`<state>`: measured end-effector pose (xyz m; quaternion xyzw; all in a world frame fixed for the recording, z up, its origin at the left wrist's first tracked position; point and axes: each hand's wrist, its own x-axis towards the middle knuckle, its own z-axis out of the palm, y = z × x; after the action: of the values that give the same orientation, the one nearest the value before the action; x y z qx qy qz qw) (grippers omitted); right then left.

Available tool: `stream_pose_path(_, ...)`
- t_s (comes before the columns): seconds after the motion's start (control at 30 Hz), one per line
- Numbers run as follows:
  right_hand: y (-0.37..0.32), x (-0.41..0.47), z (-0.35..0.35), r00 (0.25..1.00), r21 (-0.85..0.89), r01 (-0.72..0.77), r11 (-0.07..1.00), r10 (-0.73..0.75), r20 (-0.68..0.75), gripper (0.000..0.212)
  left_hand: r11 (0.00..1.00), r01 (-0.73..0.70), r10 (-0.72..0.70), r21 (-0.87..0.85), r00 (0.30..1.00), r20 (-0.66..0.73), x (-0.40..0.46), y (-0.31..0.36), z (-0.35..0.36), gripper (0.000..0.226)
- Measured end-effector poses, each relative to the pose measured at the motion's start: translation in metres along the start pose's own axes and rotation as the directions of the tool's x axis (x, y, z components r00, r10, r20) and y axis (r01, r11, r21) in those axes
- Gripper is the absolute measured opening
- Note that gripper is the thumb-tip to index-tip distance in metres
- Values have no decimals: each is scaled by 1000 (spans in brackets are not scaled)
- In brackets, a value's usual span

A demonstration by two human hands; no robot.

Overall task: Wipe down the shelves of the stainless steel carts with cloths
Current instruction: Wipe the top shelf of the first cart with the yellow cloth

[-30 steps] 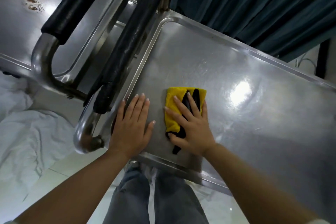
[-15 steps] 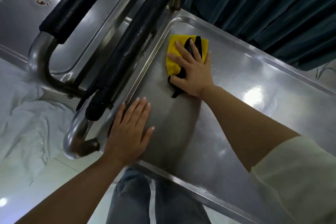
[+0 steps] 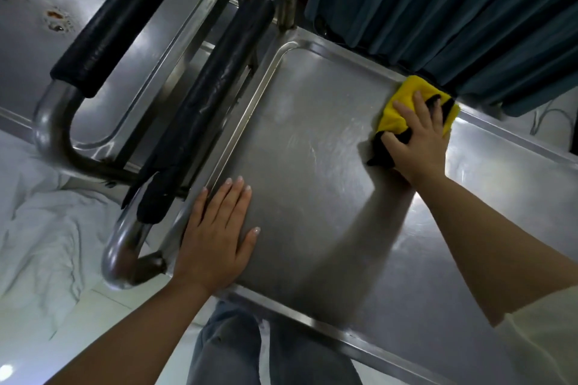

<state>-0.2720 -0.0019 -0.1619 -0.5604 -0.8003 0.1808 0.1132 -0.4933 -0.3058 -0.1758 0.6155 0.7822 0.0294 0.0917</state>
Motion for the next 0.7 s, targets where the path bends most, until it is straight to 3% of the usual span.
stream_pose_path(0.13, -4, -32, 3, 981, 34, -181, 983, 183, -61, 64, 1000, -7, 6, 29, 1000, 23, 0, -1, 2, 68)
stream_pose_path(0.23, -24, -65, 11, 982, 8, -184, 983, 184, -44, 64, 1000, -8, 7, 27, 1000, 24, 2, -2, 3, 68)
stream_pose_path(0.53, -87, -174, 36, 980, -29, 159, 987, -154, 125, 69, 1000, -21, 21, -23, 1000, -4, 3, 1, -4, 64)
stream_pose_path(0.7, -54, -221, 20, 850, -4, 483, 875, -468, 242, 64, 997, -31, 32, -76, 999, 3, 2, 3, -10, 65)
